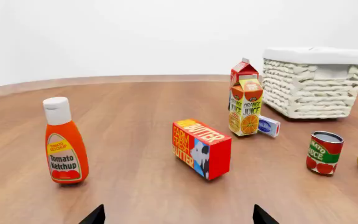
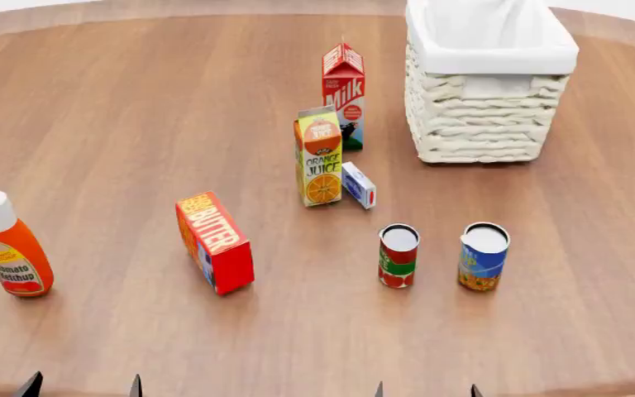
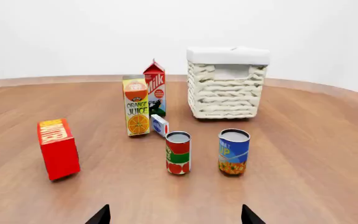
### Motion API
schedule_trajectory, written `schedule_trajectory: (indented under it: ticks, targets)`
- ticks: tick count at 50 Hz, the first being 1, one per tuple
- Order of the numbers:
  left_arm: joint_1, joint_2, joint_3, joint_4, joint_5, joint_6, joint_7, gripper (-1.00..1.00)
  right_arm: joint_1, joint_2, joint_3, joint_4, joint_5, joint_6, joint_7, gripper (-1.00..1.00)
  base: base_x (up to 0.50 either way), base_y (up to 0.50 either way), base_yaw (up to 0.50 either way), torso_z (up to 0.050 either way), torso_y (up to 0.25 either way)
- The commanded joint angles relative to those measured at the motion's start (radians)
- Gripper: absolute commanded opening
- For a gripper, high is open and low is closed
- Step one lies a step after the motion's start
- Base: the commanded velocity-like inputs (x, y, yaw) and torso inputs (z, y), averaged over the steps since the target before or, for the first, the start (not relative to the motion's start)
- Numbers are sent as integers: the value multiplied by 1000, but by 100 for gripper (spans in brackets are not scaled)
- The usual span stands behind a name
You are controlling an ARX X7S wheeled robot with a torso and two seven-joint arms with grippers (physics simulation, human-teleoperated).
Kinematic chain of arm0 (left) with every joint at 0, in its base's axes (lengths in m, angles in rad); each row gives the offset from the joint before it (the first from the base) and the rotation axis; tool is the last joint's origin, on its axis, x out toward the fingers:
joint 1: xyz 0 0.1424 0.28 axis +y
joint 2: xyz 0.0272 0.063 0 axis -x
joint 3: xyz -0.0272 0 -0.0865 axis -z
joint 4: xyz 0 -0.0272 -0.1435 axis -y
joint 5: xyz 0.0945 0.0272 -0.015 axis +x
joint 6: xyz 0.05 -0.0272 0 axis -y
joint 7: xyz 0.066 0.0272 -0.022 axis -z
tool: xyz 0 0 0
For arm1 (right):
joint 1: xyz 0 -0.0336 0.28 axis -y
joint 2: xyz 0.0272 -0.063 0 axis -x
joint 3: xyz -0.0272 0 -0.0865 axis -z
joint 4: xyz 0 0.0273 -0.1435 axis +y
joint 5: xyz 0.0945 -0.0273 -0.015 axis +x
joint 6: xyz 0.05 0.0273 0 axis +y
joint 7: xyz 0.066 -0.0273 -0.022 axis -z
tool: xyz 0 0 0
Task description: Pick up the alphabet soup and the tomato sauce, and put them in the basket.
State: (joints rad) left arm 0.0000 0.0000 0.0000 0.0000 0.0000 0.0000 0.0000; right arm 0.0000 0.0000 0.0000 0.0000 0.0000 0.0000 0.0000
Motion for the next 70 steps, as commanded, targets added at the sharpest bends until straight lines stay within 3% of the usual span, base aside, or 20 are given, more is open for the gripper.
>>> schedule_trajectory:
  ticks: [1, 15, 21, 25, 33, 35, 38, 40, 41, 42, 43, 45, 46, 47, 54, 58, 60, 66, 67, 70]
  targets:
    - [-7, -55, 66, -27, -55, 24, -64, 100, 4, 11, -14, 19, 11, -15, 14, 100, 0, 0, 0, 0, 0]
    - [0, -82, 72, 28, -76, -14, -98, 100, 21, 53, -75, 35, 25, -5, 62, 100, 0, 0, 0, 0, 0]
    - [3, -146, 71, 309, -54, -189, -111, 100, 91, 67, -90, -124, -28, 39, 115, 100, 0, 0, 0, 0, 0]
    - [-41, -198, 61, 509, -33, -351, -108, 100, 175, 68, -72, -272, 2, 157, 121, 100, 0, 0, 0, 0, 0]
    - [-216, -278, 61, 927, 6, -680, -88, 100, 272, 95, -57, -569, 18, 315, 129, 100, 0, 0, 0, 0, 0]
    - [-311, -295, 63, 1039, 10, -815, -75, 100, 318, 102, -51, -671, 28, 418, 129, 100, 0, 0, 0, 0, 0]
    - [-357, -299, 48, 1047, 12, -806, -55, 100, 351, 110, -47, -767, 34, 497, 134, 100, 0, 0, 0, 0, 0]
    - [-363, -270, 29, 1047, 40, -799, -10, 100, 358, 113, -49, -798, 36, 519, 138, 100, 0, 0, 0, 23, 0]
    - [-362, -191, 12, 1047, 154, -777, 104, 100, 362, 114, -51, -812, 35, 526, 141, 100, 0, 0, 0, 38, 0]
    - [-371, -41, -33, 1047, 304, -740, 254, 100, 363, 115, -53, -818, 34, 527, 143, 100, 0, 0, 0, 50, 0]
    - [-377, -1, -43, 1047, 376, -735, 361, 100, 366, 117, -56, -824, 34, 533, 145, 100, 0, 0, 0, 50, 0]
    - [-371, -1, -44, 1047, 384, -724, 359, 100, 336, 118, -62, -799, 28, 470, 151, 100, 0, 0, 0, 50, 0]
    - [-366, -1, -48, 1047, 375, -714, 358, 100, 370, 118, -60, -830, 34, 531, 152, 100, 0, 0, 0, 50, 0]
    - [-365, -1, -48, 1047, 374, -714, 357, 100, 340, 119, -63, -801, 30, 472, 155, 100, 0, 0, 0, 50, 0]
    - [-378, 0, -41, 1047, 382, -728, 349, 100, 377, 123, -61, -834, 45, 540, 165, 100, 0, 0, 0, 50, 6]
    - [-383, 0, 5, 1047, 464, -748, 354, 100, 346, 130, -67, -807, 39, 477, 171, 100, 0, 0, 0, 49, 86]
    - [-375, 0, 32, 1047, 507, -730, 382, 100, 384, 133, -68, -838, 42, 545, 174, 100, 0, 0, 0, 40, 175]
    - [-378, 0, -13, 1047, 406, -734, 354, 100, 343, 140, -85, -803, 29, 464, 185, 100, 0, 0, 0, 46, 124]
    - [-370, 0, -14, 1047, 396, -731, 352, 100, 384, 140, -86, -832, 34, 536, 184, 100, 0, 0, 0, 50, 94]
    - [-365, 0, -18, 1047, 387, -733, 348, 100, 381, 142, -88, -838, 39, 541, 186, 100, 0, 0, 0, 50, 89]
